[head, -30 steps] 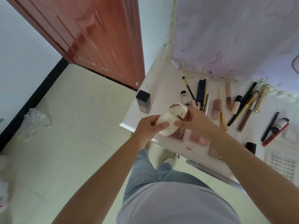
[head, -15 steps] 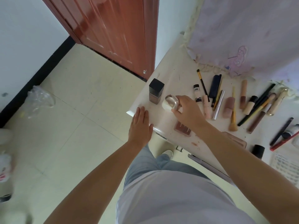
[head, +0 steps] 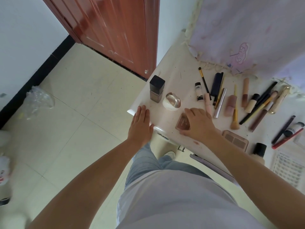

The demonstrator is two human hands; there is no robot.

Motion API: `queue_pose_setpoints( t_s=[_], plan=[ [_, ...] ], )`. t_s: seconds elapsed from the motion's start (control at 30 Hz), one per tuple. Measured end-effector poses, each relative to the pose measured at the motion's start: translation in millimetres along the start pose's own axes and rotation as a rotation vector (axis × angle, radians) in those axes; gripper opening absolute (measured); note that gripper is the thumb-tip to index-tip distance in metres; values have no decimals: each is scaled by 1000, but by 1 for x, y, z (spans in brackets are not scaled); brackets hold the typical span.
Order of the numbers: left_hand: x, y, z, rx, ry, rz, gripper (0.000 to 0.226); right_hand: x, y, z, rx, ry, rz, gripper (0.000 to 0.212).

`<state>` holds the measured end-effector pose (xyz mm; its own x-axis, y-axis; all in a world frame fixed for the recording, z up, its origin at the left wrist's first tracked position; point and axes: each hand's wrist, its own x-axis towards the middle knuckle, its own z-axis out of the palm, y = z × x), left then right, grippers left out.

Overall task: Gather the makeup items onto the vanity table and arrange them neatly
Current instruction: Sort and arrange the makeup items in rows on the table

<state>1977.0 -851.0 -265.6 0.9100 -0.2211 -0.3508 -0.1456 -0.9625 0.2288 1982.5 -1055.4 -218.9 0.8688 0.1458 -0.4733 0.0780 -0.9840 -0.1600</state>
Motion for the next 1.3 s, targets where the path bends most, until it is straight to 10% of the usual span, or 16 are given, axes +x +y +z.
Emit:
queue_pose_setpoints(
  t_s=[0.33,0.53,0.83,1.3],
  plan=[
    [-4,10,-14,-65,-9,12,54,-18,8,2,324,46,-66,67],
    [-26,60,-46,-1140,-269,-114,30,-60,16,-30,536,130,-174,63],
    [-24,78,-67,-1623,-525,16,27,-80,15,-44,553,144,-244,59],
    [-21,72,-71,-1772,-604,14,16,-83,27,-45,750,152,-240,33]
  ],
)
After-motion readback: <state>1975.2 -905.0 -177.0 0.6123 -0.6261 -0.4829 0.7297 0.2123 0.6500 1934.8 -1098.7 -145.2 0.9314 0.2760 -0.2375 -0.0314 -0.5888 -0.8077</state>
